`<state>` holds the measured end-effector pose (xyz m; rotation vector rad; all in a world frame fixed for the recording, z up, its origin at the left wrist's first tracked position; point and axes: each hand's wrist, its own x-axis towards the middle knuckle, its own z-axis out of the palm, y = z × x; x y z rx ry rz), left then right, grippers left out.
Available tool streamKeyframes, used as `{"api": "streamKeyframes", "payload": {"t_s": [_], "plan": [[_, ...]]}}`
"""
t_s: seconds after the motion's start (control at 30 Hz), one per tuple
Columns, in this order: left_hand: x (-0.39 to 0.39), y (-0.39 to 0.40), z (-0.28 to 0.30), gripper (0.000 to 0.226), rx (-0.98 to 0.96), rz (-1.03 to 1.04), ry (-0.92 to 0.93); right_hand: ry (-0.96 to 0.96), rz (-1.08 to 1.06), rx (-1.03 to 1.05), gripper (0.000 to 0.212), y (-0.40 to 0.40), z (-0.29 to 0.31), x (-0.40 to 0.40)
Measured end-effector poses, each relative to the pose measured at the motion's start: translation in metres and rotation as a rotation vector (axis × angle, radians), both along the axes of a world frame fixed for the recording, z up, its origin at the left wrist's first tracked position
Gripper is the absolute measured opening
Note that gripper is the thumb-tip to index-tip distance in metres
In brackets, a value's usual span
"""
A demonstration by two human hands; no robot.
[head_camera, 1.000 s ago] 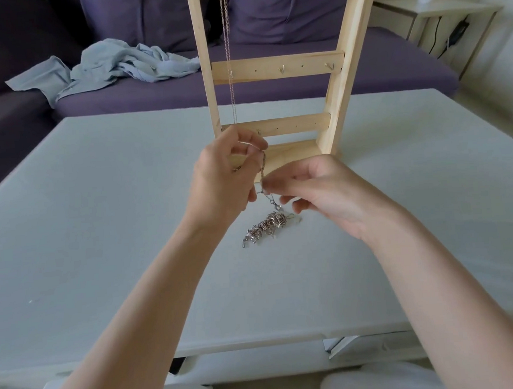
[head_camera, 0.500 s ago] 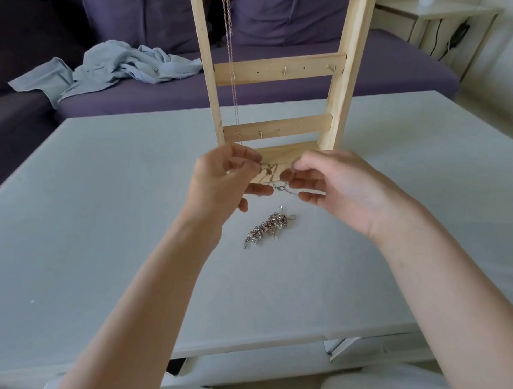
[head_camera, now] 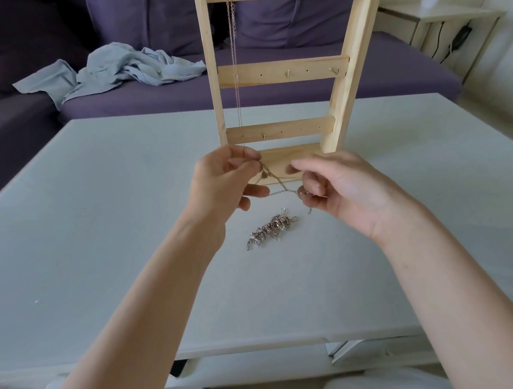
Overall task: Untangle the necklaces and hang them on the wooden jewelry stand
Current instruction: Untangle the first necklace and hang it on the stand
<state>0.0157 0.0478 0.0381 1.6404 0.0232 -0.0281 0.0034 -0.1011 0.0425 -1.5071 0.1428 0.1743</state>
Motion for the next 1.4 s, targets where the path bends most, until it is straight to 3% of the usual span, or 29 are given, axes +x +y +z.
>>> {"api": "streamKeyframes", "payload": {"t_s": [0.67, 0.9, 1.1, 1.23, 1.4], "plan": [[-0.0012, -0.0014, 0.0012, 0.016, 0.048, -0.004, -0.126, 0.001, 0.360, -0.193, 0.007, -0.0060, 0.0035, -0.0053], [-0.0023, -0.0038, 0.0010, 0.020, 0.003, -0.032, -0.097, -0.120, 0.028, -0.509, 0.016, -0.0021, -0.0015, -0.0013], [-0.0030, -0.0081, -0.0027, 0.020, -0.078, -0.088, -0.017, -0.105, -0.083, -0.340, 0.027, -0.0058, -0.0008, 0.0010], [-0.0004, -0.0069, -0.0059, 0.019, -0.147, -0.102, 0.068, -0.051, -0.040, -0.146, 0.035, -0.0071, 0.0027, 0.0014], [-0.0026, -0.0094, -0.0078, 0.013, -0.076, -0.225, 0.108, -0.049, 0.043, -0.101, 0.039, -0.0051, 0.0029, 0.0005]]}}
